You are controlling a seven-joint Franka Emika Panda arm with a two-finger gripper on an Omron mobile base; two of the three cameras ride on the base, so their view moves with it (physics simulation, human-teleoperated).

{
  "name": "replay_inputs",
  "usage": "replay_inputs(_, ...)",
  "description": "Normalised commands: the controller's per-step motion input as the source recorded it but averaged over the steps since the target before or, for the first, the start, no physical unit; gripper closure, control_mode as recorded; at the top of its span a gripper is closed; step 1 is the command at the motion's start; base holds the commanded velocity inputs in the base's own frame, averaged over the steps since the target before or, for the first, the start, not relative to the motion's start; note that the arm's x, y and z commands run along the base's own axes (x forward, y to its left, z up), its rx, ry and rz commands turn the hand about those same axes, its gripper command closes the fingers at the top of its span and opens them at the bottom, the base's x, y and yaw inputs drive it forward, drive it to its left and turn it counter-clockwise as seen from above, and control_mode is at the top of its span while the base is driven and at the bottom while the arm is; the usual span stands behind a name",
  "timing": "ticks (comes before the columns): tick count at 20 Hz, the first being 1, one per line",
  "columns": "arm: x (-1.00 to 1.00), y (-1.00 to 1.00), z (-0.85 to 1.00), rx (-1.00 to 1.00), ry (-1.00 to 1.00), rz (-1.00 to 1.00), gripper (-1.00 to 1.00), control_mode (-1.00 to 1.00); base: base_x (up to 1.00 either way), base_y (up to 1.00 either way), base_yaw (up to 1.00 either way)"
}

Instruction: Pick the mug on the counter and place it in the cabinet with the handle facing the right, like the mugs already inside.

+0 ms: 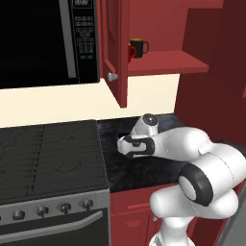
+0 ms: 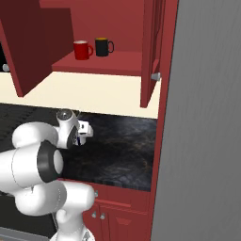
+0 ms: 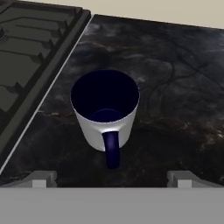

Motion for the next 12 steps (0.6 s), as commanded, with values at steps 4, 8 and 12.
replay_inputs(4, 0.16, 0.03, -0.24, -0.01, 0.0, 0.0, -1.0, -1.0, 0.0, 0.0, 0.0)
replay_inputs(8, 0.16, 0.04, -0.25, -0.01, 0.0, 0.0, -1.0, -1.0, 0.0, 0.0, 0.0)
replay_inputs(12, 0.18, 0.08, -0.15, 0.0, 0.0, 0.0, -1.0, -1.0, 0.0, 0.0, 0.0)
